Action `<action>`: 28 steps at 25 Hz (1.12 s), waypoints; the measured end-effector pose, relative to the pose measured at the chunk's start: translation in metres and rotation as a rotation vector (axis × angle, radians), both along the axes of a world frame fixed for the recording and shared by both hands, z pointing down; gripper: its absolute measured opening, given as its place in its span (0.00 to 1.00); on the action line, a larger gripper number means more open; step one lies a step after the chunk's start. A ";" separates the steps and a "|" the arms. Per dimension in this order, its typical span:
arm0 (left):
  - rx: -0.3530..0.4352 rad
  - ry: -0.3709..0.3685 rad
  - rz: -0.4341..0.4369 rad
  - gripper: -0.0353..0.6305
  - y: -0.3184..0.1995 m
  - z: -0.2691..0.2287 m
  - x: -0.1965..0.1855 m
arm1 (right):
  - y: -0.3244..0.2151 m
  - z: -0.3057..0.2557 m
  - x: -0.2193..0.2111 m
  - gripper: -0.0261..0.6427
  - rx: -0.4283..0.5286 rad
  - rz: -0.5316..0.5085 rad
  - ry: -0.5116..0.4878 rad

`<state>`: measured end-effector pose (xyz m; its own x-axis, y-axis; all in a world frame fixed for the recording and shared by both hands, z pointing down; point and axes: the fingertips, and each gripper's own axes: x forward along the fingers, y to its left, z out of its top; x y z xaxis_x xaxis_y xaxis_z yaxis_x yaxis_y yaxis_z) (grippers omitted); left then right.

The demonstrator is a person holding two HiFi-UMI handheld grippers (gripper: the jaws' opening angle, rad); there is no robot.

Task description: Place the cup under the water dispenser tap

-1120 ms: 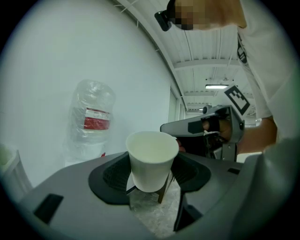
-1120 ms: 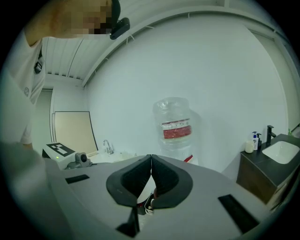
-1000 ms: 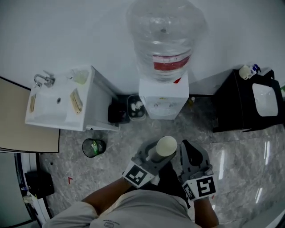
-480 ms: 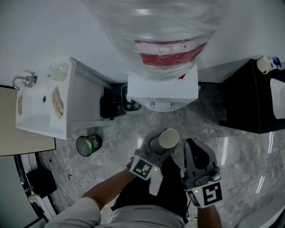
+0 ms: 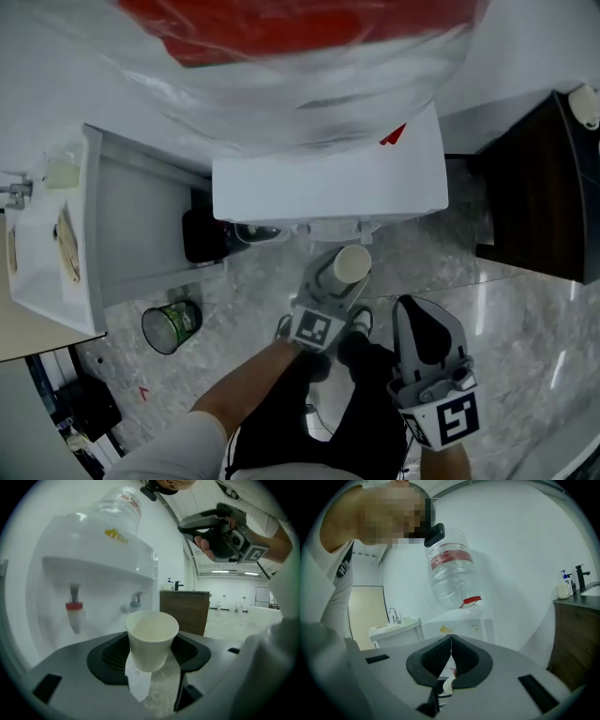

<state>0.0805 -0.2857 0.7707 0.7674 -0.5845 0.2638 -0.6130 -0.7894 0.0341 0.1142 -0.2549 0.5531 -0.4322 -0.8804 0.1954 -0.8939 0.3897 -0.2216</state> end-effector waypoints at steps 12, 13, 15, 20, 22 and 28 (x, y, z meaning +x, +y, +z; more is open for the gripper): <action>-0.016 -0.045 -0.141 0.45 -0.058 0.111 0.021 | -0.012 0.066 0.027 0.06 -0.002 0.031 -0.015; -0.015 -0.054 -0.146 0.45 -0.060 0.115 0.022 | -0.012 0.068 0.028 0.06 -0.006 0.030 -0.016; -0.015 -0.071 -0.163 0.45 -0.065 0.123 0.024 | -0.012 0.072 0.030 0.06 -0.018 0.030 -0.022; -0.013 -0.095 -0.192 0.46 -0.072 0.133 0.026 | -0.010 0.077 0.034 0.06 -0.041 0.030 -0.030; -0.014 -0.094 -0.195 0.48 -0.072 0.134 0.027 | -0.009 0.079 0.034 0.06 -0.047 0.028 -0.031; -0.032 -0.066 -0.180 0.56 -0.067 0.123 0.025 | -0.005 0.075 0.030 0.06 -0.062 0.011 -0.036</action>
<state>0.1053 -0.3525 0.8938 0.6312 -0.7015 0.3308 -0.7461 -0.6657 0.0121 0.1441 -0.2603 0.6285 -0.4307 -0.8716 0.2342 -0.8888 0.3647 -0.2776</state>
